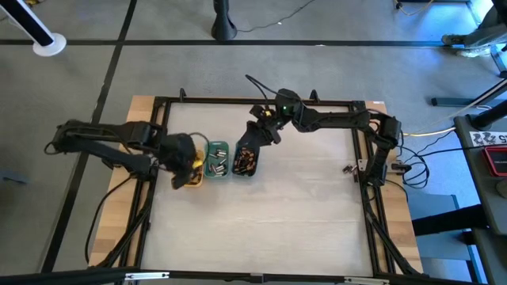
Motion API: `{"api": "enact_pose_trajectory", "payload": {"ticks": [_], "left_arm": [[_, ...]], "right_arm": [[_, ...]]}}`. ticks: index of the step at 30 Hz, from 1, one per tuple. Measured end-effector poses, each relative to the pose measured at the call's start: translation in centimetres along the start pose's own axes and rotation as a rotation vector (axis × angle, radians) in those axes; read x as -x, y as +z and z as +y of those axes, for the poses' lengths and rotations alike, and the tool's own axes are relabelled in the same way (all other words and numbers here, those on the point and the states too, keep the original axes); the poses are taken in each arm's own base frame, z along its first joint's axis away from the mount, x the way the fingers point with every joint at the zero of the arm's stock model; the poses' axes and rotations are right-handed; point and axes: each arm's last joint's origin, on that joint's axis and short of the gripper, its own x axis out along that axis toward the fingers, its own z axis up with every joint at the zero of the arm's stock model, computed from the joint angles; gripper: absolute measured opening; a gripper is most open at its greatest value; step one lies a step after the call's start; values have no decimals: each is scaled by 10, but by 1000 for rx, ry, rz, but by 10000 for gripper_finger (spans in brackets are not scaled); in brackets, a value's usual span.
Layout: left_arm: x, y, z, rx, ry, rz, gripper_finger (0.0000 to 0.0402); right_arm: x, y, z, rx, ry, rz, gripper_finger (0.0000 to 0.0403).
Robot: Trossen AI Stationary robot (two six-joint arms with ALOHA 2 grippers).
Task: Sort batteries
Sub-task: Put the small black battery into the yellow bin
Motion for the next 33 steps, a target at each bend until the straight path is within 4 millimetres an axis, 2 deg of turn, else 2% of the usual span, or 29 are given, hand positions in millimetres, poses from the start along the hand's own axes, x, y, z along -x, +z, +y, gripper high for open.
{"api": "enact_pose_trajectory", "payload": {"ticks": [4, 8, 16, 21, 26, 33], "left_arm": [[-5, -18, -17, -51, -52, 144, 171], [-19, -34, -35, -99, -42, 284, 171], [-76, -64, -65, -259, 83, 496, 177], [-101, -77, -77, -292, 130, 600, 196], [-112, -90, -87, -279, 106, 671, 229], [-112, -102, -92, -265, 129, 690, 281]], "right_arm": [[-13, -9, 3, 9, 6, 39, 312], [-21, -17, 3, 6, -9, 77, 312], [-21, -28, -6, -22, -119, 108, 312], [-20, -34, -10, -42, -162, 132, 312], [-20, -34, -11, -33, -170, 136, 312], [-19, -36, -12, -29, -176, 150, 312]]}}
